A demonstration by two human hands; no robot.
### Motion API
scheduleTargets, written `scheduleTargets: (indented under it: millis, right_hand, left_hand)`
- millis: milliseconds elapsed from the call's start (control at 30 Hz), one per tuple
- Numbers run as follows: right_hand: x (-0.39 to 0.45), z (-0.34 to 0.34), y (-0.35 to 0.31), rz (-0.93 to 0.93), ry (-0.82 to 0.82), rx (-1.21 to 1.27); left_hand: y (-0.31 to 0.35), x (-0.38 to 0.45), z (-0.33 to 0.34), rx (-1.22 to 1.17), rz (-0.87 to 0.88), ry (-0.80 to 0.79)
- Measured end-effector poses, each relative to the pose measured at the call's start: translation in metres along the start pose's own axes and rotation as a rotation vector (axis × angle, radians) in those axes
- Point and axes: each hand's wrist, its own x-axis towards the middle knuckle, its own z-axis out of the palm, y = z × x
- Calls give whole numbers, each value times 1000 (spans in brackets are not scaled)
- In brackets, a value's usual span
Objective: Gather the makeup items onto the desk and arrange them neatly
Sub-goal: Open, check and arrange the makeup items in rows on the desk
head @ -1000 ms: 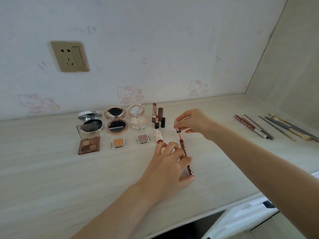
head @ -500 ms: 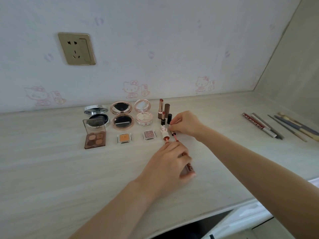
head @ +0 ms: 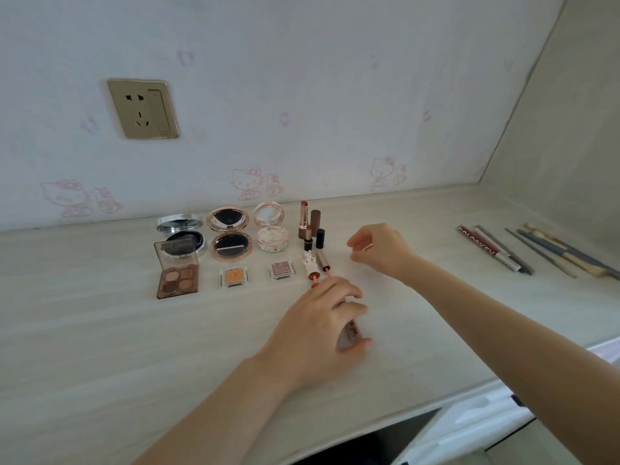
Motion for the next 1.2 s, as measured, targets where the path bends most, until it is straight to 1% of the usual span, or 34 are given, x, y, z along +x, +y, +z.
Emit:
scheduleTargets:
  millis: [167, 233, 333, 500, 633, 733, 967, 1100, 1200]
  right_hand:
    - [-16, -36, 40, 39, 131, -47]
    - [-24, -54, 57, 47, 147, -75]
    - [-36, -83, 80, 70, 179, -198]
    - [-50, -123, 119, 140, 248, -290]
    - [-52, -146, 150, 143, 270, -411]
    - [-49, -155, 166, 182, 277, -447]
    - [-36, -158, 176, 214, 242, -527]
    - [-36, -154, 178, 231, 251, -551]
    - [-36, -150, 180, 221, 235, -549]
  left_hand:
    - [6, 12, 2, -48, -9, 40]
    - [9, 22, 6, -38, 8, 25]
    - [16, 45, 12, -26, 44, -15]
    - [23, 109, 40, -74, 38, -134]
    - [29, 167, 75, -47, 21, -258]
    - [35, 205, 99, 14, 16, -343]
    - [46, 259, 142, 101, 3, -431]
    - [46, 269, 157, 68, 0, -436]
    - [44, 270, 163, 69, 38, -414]
